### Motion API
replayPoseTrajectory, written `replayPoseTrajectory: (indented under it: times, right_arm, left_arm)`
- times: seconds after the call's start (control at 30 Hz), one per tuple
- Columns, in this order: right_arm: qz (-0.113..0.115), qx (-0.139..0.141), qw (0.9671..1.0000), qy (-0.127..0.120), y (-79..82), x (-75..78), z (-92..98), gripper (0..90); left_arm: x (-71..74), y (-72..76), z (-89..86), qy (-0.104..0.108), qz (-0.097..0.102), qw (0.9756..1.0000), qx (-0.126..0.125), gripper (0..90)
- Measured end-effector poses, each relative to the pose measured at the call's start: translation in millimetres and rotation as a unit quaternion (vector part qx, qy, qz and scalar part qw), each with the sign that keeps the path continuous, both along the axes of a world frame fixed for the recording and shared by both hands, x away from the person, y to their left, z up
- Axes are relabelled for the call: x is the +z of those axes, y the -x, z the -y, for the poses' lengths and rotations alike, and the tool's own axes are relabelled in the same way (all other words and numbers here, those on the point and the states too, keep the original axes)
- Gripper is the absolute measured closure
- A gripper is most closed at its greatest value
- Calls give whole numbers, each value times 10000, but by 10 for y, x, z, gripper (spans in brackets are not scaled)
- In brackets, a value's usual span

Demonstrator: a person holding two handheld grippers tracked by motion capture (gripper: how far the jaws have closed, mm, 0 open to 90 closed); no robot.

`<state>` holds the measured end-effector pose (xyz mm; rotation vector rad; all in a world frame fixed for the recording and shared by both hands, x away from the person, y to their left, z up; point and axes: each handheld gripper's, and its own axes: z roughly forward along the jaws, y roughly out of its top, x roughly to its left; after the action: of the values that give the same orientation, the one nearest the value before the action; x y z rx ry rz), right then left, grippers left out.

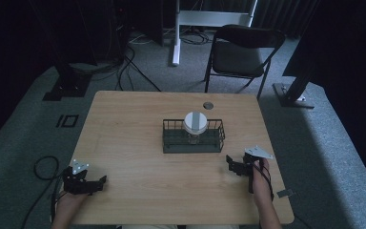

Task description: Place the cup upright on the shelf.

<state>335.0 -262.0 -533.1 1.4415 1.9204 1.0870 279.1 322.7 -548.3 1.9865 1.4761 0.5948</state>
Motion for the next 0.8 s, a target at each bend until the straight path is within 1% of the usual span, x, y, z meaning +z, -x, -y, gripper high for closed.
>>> replayPoseTrajectory:
  times: [0.13,0.23,0.37,0.63,0.8]
  right_arm:
    - [-51,-52,10000,64,1,-33,24,132]
    - [-72,-63,9999,68,4,-45,34,132]
    - [-127,-159,9997,142,11,-77,66,131]
    - [-219,-172,9995,170,22,-130,97,131]
    - [-267,-235,9992,180,29,-146,124,131]
  left_arm:
    - [0,0,0,0,0,10000,1,2]
    - [0,0,0,0,0,10000,1,2]
    - [0,0,0,-1,0,10000,1,2]
    - [0,0,0,-3,0,10000,1,2]
    - [0,0,0,-3,-1,10000,0,2]
